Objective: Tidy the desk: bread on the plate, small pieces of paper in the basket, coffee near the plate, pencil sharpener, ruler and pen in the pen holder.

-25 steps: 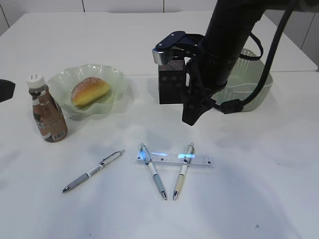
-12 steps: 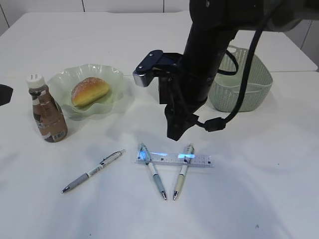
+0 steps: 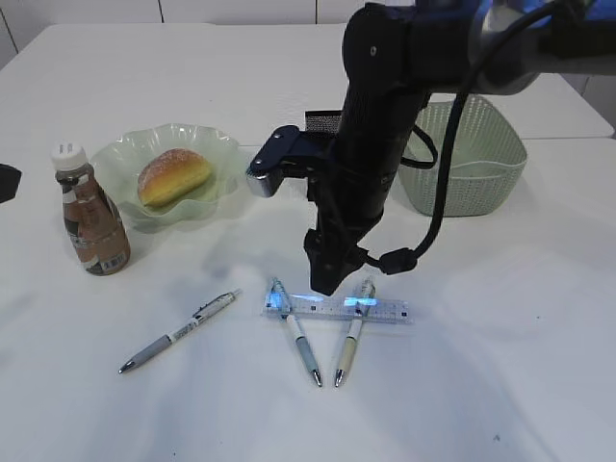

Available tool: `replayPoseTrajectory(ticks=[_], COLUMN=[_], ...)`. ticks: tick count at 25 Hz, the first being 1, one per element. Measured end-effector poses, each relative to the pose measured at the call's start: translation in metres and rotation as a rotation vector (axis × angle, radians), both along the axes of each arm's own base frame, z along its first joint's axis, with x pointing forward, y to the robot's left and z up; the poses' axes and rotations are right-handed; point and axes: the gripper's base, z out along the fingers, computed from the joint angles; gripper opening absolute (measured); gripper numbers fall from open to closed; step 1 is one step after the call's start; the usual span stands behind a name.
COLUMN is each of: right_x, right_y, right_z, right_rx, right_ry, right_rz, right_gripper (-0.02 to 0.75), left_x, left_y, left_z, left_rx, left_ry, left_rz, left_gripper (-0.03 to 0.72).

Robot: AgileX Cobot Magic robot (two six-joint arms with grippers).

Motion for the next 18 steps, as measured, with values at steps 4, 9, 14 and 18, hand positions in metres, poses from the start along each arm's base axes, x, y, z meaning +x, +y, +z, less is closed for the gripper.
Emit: replayPoseTrajectory(ticks=[4,9,14,18], right_x=[-0.001,0.000,0.002,0.006], right_y=[0.003,0.003,0.004,0.006], right_z=[-0.001,-0.007,-0.019,-0.035], right_rx=[0.028,0.023,0.013,0.006], right_ry=[0.019,0.027,0.035,0.035], right_rz=[-0.011,0.015,0.061,0.104], right_gripper=[0.553,0.554,0.554,0.554], left_x=[0.000,0.000,-0.001,-0.001], left_y=[0.000,0.001,0.001,0.001], left_z=[0.000,-0.001,-0.002,-0.002], left_rx=[0.003,0.006,0.011,0.014], left_ry=[0.006,0.011,0.023,0.028], left_rz=[0.002,0.004,0.008,0.009], left_gripper=[0.312,0.312,0.312,0.312])
